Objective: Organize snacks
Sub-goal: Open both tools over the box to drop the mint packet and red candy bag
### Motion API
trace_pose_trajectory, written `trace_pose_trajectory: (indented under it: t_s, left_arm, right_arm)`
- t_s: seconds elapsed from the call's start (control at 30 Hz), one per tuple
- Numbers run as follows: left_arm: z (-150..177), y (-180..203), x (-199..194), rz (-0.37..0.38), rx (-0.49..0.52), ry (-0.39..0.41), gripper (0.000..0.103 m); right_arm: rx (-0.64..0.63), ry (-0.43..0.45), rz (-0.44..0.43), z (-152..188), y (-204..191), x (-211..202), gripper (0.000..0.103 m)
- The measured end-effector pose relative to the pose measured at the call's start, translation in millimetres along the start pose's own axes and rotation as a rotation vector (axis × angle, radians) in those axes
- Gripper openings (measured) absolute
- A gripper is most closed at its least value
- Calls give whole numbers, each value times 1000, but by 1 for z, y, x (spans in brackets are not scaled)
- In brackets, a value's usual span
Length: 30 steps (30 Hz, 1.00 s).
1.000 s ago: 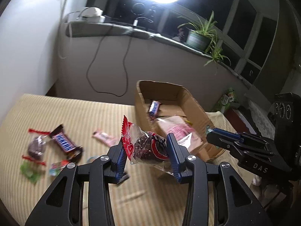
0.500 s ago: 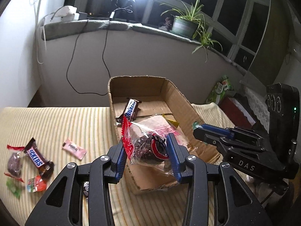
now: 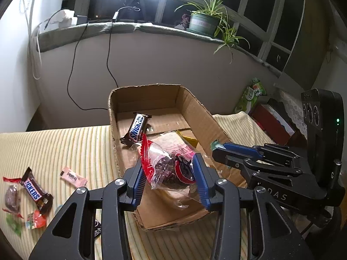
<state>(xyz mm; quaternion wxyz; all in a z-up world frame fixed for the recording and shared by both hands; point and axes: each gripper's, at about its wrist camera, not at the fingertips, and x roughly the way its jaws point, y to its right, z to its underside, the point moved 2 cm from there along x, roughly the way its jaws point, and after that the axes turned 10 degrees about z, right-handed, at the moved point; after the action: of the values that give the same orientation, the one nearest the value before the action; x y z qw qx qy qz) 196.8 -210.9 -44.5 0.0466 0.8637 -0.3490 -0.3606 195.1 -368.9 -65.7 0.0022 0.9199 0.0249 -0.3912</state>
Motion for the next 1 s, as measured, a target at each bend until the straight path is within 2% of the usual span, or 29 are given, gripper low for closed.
trace_pose_trajectory:
  t_s: [0.03,0.13,0.27,0.33,0.37,0.4,0.6,1.0]
  left_arm:
    - [0,1,0,0,2,0,41]
    - [-2,1,0,-4,4,4,51]
    - [-2,2,-2,-7,9,9,53]
    - [-2,3,-3,-10,10,9,53]
    - [-2,3,-3,-11,12,10,53]
    - [-2,4,-4,-12,13,12,53]
    - [-4,4,-10,-13,13,24,54]
    - [-2,7,-31,-14,10,59,55]
  right_arm:
    - [2,-1,-1,0,1,0,23]
    - [9,2,1,-1,3,1,23]
    - [8,0,7,-1,4,1,25]
    - [8,5,14,-1,5,0,37]
    - [8,10,21,-1,5,-1,49]
    - [8,14,25,-1,5,-2,56]
    - [6,27,32,-3,5,-8,69]
    - [14,41,47,-3,0,-21,79]
